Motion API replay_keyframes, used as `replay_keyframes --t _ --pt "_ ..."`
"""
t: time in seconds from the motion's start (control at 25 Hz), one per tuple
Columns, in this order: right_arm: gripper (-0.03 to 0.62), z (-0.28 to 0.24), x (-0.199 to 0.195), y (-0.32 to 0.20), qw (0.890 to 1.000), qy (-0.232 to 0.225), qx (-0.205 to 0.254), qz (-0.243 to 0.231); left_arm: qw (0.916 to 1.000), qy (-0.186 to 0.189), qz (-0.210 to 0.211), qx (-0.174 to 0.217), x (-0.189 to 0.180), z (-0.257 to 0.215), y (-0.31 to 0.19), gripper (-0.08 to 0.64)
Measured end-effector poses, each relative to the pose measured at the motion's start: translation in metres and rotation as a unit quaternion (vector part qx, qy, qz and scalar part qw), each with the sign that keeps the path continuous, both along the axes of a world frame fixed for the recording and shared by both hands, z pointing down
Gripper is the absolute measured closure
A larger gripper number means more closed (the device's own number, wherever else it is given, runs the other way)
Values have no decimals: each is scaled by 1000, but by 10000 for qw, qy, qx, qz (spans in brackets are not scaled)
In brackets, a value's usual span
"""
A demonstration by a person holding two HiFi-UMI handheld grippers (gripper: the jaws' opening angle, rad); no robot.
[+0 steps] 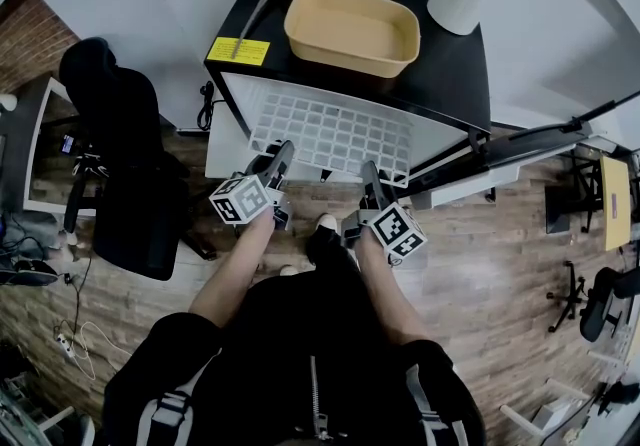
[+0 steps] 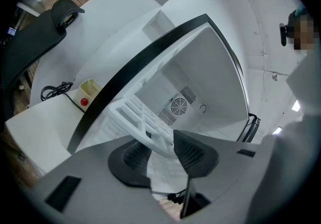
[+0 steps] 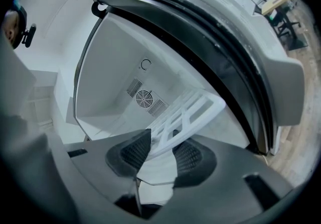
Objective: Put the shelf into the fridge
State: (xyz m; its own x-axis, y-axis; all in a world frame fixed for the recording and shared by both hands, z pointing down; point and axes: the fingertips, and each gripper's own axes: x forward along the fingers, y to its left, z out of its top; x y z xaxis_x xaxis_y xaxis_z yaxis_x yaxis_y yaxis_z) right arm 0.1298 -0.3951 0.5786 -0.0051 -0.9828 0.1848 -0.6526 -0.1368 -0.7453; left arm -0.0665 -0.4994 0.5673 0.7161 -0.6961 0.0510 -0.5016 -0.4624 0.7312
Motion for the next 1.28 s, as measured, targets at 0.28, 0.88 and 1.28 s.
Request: replay_keyframes --t 0.28,0.88,1.28 --pt "451 0 7 -14 10000 -42 -1 70 10000 -11 -39 3 6 -1 -14 402" --pt "454 1 21 -40 9997 14 31 242 9997 72 -239 -39 19 1 -40 416" --pt "451 1 29 -57 9992 145 105 359 9996 124 -261 -42 27 2 -57 423"
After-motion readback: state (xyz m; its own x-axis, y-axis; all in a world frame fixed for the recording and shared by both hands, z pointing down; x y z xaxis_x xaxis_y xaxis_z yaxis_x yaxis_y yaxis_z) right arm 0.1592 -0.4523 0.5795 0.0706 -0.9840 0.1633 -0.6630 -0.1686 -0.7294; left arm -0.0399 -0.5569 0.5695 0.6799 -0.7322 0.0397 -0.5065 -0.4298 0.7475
